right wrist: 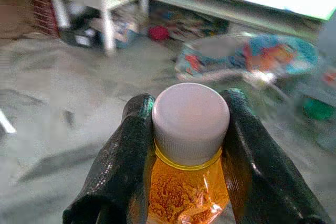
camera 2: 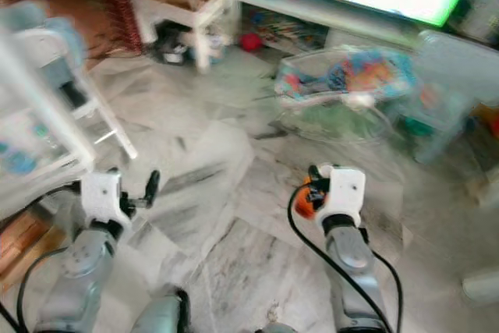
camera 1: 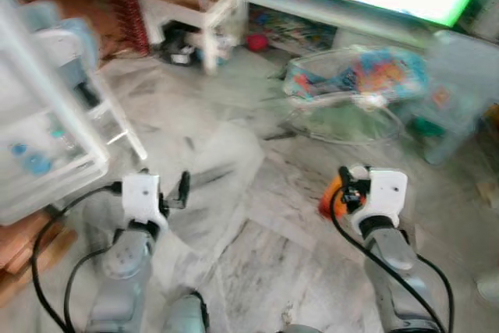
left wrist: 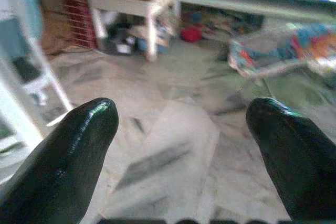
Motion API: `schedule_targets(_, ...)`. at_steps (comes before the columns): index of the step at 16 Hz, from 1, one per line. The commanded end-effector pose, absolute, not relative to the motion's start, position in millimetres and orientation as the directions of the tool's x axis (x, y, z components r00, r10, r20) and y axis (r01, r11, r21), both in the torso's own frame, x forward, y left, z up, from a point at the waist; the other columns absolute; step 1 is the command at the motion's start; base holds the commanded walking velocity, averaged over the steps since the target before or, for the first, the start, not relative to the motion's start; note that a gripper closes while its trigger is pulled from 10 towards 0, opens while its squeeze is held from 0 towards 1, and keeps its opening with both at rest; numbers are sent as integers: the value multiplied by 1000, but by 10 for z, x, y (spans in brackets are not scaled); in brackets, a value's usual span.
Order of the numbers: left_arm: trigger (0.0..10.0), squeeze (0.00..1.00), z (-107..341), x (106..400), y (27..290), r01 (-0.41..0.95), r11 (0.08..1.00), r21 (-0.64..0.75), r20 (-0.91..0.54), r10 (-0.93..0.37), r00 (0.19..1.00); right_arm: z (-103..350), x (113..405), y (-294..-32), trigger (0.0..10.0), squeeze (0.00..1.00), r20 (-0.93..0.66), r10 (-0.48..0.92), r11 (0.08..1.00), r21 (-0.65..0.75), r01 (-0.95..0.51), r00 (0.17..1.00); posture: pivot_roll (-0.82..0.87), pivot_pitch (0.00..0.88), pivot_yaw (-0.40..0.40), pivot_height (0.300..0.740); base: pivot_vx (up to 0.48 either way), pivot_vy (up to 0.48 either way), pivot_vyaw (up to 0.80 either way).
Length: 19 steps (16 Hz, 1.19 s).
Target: Restocking fridge
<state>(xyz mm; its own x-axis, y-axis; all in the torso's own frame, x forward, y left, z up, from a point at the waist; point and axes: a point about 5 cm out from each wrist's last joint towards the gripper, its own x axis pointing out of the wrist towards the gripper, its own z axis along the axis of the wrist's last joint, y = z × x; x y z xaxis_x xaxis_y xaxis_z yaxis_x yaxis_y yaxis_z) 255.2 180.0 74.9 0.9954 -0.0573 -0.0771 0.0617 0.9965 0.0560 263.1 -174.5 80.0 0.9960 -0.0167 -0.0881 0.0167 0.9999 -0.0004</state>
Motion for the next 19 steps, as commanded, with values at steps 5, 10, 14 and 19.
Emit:
schedule_targets(5,10000,0,729,2518,1763,71,997,30,-85,-68,994,940,2678,-1753,10000,0,-22,32,999,42,-31,999,81,114,-78,740,0,0,800)
schedule_targets(10,10000,0,712,2462,1718,67,998,11,-91,-66,994,983,2708,-1694,10000,0,-3,66,997,49,-66,998,89,121,-87,740,0,0,788)
schedule_targets(14,10000,0,686,2435,1726,59,998,2,-106,-58,993,974,2709,-1708,10000,0,-8,53,997,55,-53,999,88,128,-87,740,0,0,589)
schedule_targets(19,10000,0,680,2447,1752,54,998,12,-128,-52,990,1044,2736,-1655,10000,0,20,79,992,94,-80,997,90,138,-80,740,0,337,0)
